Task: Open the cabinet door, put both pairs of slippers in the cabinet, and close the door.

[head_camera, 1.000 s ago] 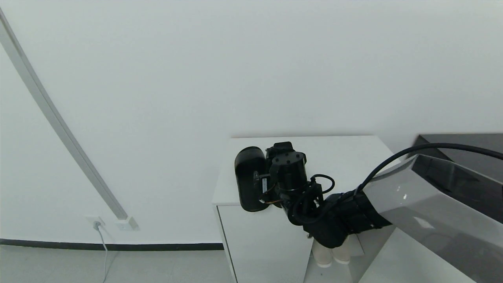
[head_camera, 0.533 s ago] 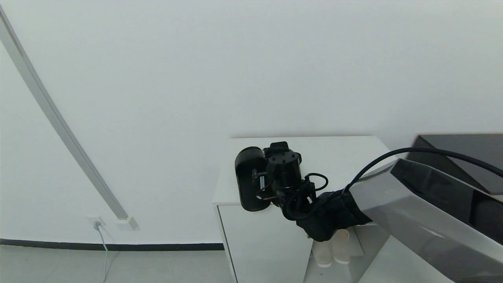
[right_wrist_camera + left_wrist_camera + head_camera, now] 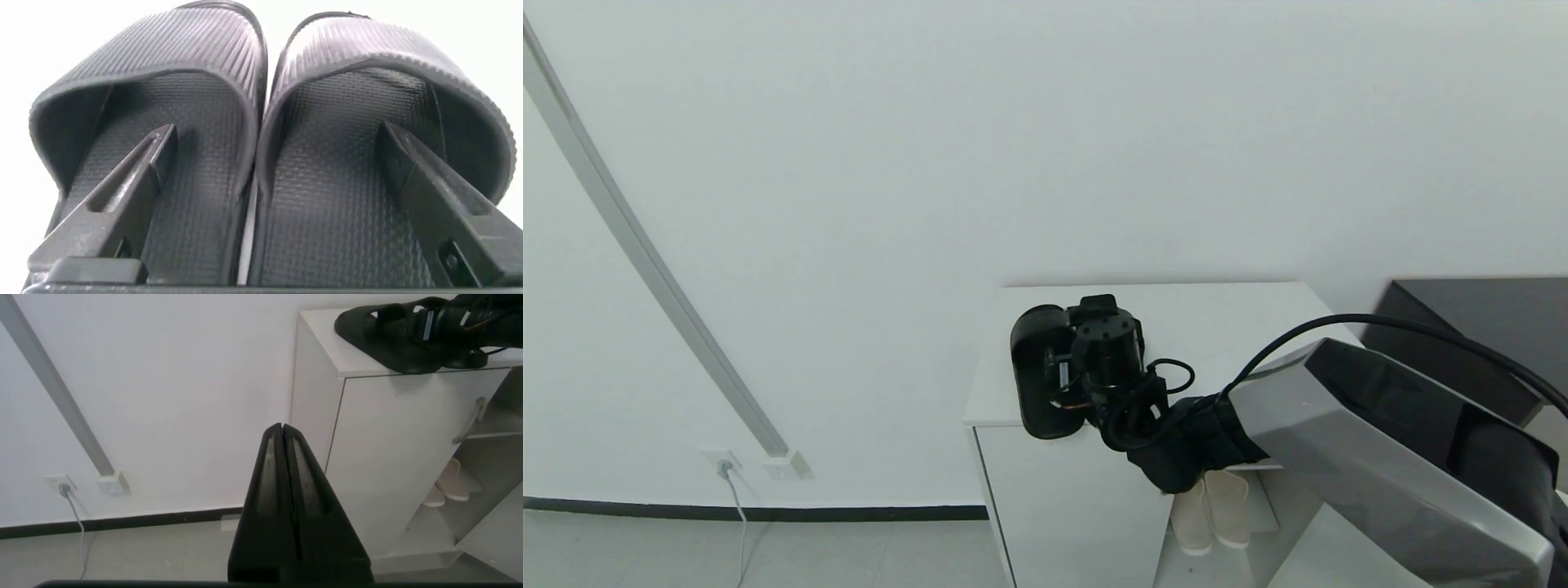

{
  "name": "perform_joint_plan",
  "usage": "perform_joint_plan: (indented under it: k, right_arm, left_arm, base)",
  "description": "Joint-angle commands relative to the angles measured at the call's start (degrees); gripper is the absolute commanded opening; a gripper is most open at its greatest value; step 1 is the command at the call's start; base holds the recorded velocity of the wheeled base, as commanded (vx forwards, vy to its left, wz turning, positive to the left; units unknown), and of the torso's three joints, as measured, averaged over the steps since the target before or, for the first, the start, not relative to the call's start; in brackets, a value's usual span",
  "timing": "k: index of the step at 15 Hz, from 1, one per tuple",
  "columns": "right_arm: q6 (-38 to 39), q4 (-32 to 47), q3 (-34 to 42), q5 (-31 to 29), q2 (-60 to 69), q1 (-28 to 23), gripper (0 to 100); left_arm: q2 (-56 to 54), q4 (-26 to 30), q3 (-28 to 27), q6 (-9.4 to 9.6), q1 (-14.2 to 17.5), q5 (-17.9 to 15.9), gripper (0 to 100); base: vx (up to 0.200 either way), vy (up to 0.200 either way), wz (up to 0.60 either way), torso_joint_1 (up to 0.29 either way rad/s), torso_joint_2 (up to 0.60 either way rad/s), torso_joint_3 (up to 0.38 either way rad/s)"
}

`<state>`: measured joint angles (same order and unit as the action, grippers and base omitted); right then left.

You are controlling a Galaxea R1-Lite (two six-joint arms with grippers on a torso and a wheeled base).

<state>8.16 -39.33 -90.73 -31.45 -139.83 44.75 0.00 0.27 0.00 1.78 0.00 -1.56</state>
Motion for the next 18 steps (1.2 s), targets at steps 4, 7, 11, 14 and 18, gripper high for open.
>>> perform_joint_plan:
  k: [4, 7, 11, 14, 18]
  right_arm:
    - [0.02, 0.04, -1.90, -0.10, -1.50, 0.34, 0]
    - [0.02, 0.04, -1.81, -0.10, -1.50, 0.34, 0]
    - [-0.07, -0.14, -1.73, -2.39, -0.97, 0.42, 0]
    - [0.11, -1.98, 5.22, -2.47, 5.70, 0.51, 0]
    - [-1.12, -11.91, 30.18, 5.26, 21.96, 1.39, 0]
  left_arm:
    - [0.00, 0.00, 0.00, 0.07, 0.00, -0.02, 0]
    - [0.00, 0.00, 0.00, 0.15, 0.00, -0.02, 0]
    - [0.00, 0.00, 0.00, 0.07, 0.00, -0.02, 0]
    - [0.00, 0.00, 0.00, 0.07, 0.00, -0.02, 0]
    - [0.00, 0.00, 0.00, 0.07, 0.00, -0.02, 0]
  base:
    - [0.000, 0.000, 0.00, 0.000, 0.00, 0.000]
    - [0.000, 0.000, 0.00, 0.000, 0.00, 0.000]
    - [0.000, 0.000, 0.00, 0.000, 0.00, 0.000]
    - [0.000, 0.000, 0.00, 0.000, 0.00, 0.000]
    - [0.000, 0.000, 0.00, 0.000, 0.00, 0.000]
